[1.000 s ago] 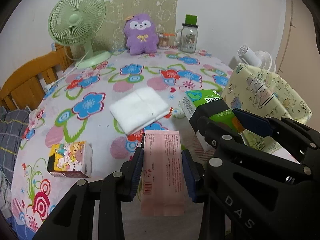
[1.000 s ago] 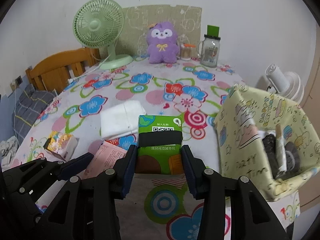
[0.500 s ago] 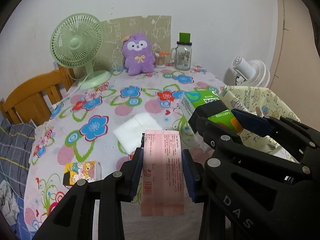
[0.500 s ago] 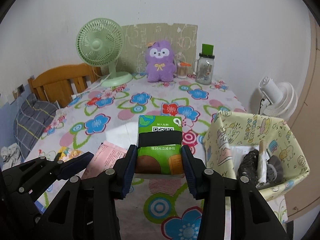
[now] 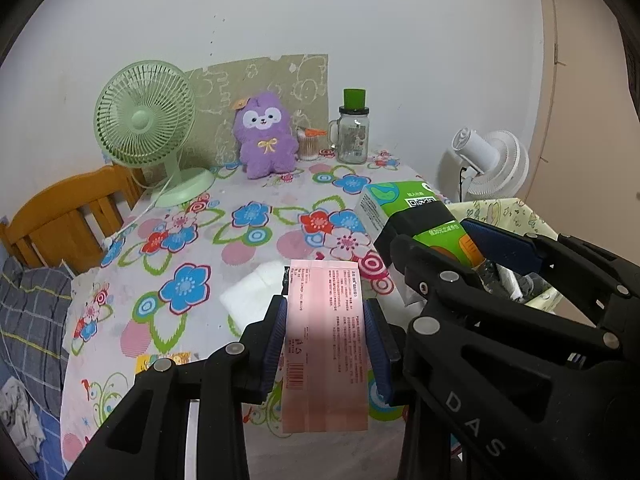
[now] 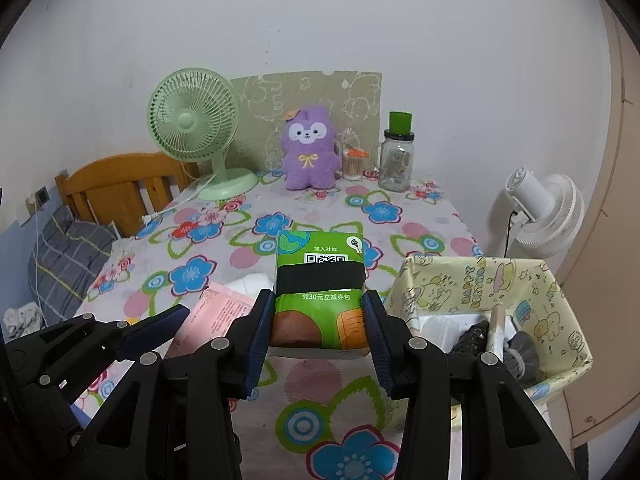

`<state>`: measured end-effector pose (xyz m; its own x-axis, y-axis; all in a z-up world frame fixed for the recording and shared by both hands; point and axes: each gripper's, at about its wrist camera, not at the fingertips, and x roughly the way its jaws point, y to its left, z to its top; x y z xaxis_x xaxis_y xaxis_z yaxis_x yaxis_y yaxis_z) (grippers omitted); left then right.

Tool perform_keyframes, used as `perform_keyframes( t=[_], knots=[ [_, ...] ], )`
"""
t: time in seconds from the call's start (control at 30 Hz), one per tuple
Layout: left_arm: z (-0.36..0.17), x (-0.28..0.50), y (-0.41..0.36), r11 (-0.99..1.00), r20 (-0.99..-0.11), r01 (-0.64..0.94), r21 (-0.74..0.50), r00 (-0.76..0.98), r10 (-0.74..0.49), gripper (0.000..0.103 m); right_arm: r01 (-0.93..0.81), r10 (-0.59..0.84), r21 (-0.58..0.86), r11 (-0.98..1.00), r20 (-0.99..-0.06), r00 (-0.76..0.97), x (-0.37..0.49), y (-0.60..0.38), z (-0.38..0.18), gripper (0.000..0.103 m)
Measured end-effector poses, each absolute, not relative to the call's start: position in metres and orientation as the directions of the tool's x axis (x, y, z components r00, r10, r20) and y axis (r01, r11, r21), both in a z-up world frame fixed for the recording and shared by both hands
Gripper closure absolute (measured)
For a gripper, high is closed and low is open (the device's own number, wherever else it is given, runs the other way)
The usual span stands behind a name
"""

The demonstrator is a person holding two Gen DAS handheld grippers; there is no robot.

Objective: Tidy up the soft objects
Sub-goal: 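Carry the green packet and pink packet over the yellow box with both grippers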

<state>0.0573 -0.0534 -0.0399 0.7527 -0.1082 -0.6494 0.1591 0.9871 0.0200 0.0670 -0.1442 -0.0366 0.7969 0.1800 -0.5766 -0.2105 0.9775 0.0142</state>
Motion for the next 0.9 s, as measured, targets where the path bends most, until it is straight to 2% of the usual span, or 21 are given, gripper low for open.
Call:
perform_keyframes(
  t=[0.47, 0.9],
  knots=[
    [-0.025, 0.069, -0.086, 0.981, -0.638, 0.192, 0.037, 0.760, -0.125, 0.064, -0.197, 0.185, 0.038, 0.980, -0.555, 0.811, 0.077, -0.176, -0.021, 0.055],
    [-0.024, 0.085, -0.134, 0.960, -0.645, 0.276, 0.036, 0.741, -0.189, 0.064, -0.122, 0.122, 0.037, 0.992, -0.557, 0.822, 0.086, -0.225, -0.019, 0.055]
  ],
)
